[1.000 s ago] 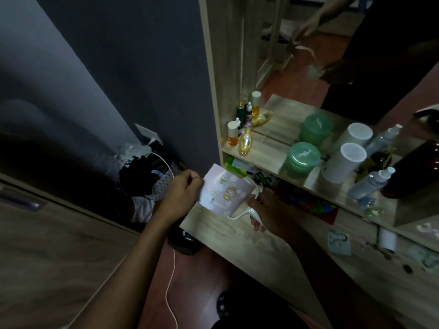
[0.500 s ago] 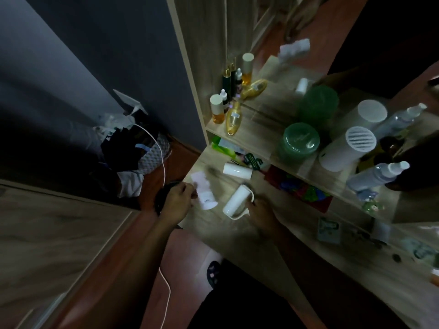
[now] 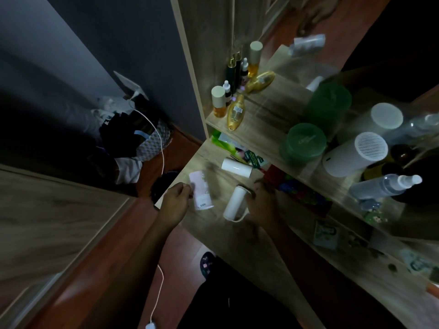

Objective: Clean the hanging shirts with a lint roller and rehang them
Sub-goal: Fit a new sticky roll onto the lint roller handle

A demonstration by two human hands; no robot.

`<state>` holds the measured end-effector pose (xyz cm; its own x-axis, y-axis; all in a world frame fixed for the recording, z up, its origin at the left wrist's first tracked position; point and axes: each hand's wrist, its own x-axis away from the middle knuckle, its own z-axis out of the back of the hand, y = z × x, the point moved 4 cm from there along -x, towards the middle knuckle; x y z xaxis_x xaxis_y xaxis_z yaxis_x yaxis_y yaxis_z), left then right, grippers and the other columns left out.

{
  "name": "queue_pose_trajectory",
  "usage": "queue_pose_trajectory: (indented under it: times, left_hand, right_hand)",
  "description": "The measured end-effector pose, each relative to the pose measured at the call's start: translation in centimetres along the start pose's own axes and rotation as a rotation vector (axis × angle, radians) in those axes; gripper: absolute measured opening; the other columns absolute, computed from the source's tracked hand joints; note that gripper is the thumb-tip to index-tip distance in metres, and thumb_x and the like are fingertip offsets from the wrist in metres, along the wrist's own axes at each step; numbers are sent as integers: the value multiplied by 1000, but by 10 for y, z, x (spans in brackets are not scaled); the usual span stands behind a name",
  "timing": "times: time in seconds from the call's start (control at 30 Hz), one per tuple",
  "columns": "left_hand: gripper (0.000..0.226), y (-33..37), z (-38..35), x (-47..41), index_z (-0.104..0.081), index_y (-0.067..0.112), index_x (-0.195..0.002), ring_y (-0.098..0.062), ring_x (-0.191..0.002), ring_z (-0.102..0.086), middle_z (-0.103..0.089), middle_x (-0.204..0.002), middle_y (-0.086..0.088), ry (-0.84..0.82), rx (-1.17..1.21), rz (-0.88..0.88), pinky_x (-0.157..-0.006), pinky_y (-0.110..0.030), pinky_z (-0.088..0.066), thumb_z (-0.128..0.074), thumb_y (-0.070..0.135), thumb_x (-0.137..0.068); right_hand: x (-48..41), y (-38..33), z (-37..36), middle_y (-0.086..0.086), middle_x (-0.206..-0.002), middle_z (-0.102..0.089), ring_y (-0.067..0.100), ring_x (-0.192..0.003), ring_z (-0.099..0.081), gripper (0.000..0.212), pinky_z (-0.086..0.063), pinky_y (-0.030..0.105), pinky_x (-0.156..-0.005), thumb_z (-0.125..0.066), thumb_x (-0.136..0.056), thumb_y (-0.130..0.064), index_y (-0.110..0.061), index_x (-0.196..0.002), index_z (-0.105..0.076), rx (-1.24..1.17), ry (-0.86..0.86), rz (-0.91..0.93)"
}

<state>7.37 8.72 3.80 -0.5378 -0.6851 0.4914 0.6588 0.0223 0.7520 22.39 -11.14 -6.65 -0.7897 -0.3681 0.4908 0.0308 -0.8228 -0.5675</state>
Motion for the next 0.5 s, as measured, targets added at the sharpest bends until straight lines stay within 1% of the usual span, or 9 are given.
queue_pose_trajectory:
  times: [0.07,0.13,0.17,0.2,0.27,0.33,0.4,0.5]
  left_hand:
    - [33,-1,0,2,-60,-8,-81,-40,-92,-64,-67,-88,-24,-2,-9,-9,-81,-56,-51,-48,19,-92]
    - [30,-2,2,4,-59,-10,-81,-42,-92,-63,-66,-89,-26,6,-23,-12,-81,-56,-50,-46,14,-94]
    - [29,-2,4,5,-58,-11,-82,-43,-92,-63,-65,-89,-27,14,-27,-10,-81,-56,-50,-46,12,-95]
    - [28,-2,6,7,-58,-12,-83,-43,-91,-63,-65,-90,-28,21,-27,-7,-81,-55,-50,-46,10,-96]
    - [29,0,11,13,-58,-14,-85,-40,-88,-64,-66,-89,-27,39,-17,-16,-80,-52,-51,-46,10,-97]
    - [31,-2,15,18,-58,-13,-86,-32,-81,-62,-66,-85,-21,42,-1,-22,-76,-48,-52,-47,14,-96]
    - [30,-6,20,25,-57,-12,-87,-26,-79,-60,-64,-83,-15,51,26,-17,-72,-43,-51,-48,15,-96]
    - [35,-13,28,32,-57,-8,-84,-26,-78,-60,-66,-86,-20,81,47,-21,-69,-36,-50,-48,26,-89]
  right_hand:
    - [-3,-17,3,9,-135,-53,25,-126,-49,37,-49,45,-100,-66,-85,-27,-15,-119,-58,15,108,167]
    - [-6,-34,5,10,-134,-53,28,-127,-44,35,-44,48,-103,-67,-80,-19,-16,-114,-62,57,204,295]
    - [-8,-42,4,10,-133,-54,28,-127,-44,37,-42,48,-104,-68,-78,-18,-17,-114,-62,102,229,323]
    - [-11,-49,4,10,-133,-54,29,-127,-43,41,-40,48,-105,-68,-76,-19,-18,-117,-61,167,236,338]
    - [-22,-58,-3,9,-136,-52,31,-131,-41,48,-38,47,-107,-69,-75,-21,-20,-122,-59,283,194,348]
    - [-30,-64,-12,10,-135,-52,31,-130,-42,53,-38,46,-107,-71,-72,-19,-22,-123,-57,332,137,351]
    - [-32,-71,-19,9,-129,-56,30,-123,-47,54,-41,44,-104,-73,-67,-14,-24,-118,-58,325,117,373]
    - [-28,-81,-29,8,-119,-59,30,-115,-51,53,-44,42,-97,-73,-64,-9,-27,-112,-57,367,114,415]
